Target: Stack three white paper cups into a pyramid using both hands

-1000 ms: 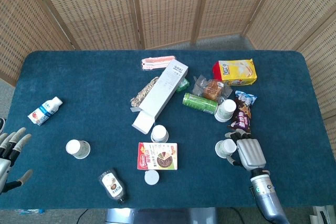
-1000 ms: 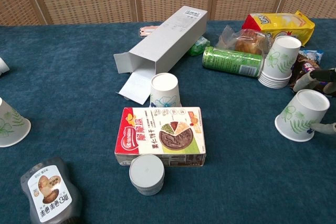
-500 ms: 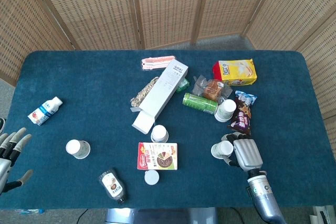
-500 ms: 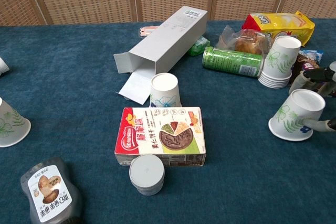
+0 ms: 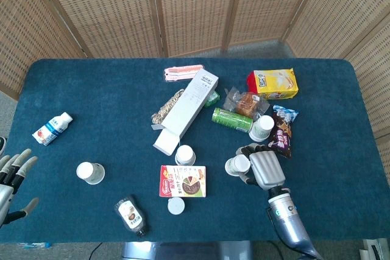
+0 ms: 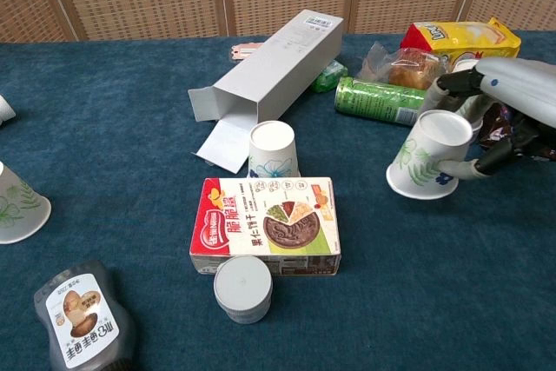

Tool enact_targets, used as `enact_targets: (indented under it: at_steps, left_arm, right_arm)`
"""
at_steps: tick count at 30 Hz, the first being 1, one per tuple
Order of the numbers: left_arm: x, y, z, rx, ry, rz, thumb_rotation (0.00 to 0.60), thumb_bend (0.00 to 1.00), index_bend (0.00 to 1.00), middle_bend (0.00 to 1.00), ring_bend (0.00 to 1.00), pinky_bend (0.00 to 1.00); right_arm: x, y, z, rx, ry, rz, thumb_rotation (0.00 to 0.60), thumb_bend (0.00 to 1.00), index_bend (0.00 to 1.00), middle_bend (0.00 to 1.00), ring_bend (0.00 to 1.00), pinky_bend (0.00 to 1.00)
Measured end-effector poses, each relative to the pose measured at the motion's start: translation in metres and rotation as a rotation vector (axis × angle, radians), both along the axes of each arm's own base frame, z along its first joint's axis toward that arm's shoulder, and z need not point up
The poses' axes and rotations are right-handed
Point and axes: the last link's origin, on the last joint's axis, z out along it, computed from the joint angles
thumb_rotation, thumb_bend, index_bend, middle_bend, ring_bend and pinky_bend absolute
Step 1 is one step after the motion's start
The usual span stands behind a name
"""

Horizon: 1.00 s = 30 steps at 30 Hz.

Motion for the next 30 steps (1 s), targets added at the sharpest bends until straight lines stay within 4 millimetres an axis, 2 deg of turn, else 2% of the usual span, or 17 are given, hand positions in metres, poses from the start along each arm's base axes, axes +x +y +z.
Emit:
enact_targets:
  at_steps: [10,30]
  left_arm:
    - [-0.001,0.001,0.003,0.001,-0.011,0.004,0.6,0.32,0.0,0.0,0.0,0.0]
    - [-0.006,0.004,0.001,-0.009,-0.009,0.026,0.6,0.32,0.0,0.0,0.0,0.0]
  right_arm:
    - [0.028,-0.009,-0.026,0.02,0.008,0.024,0.6,0.33,0.41,0.45,0.28,0.34]
    - [0.053,-0.027,-0.046,0.027,0.04,0.04,0.6,0.34,0.4,0.45,0.28,0.35]
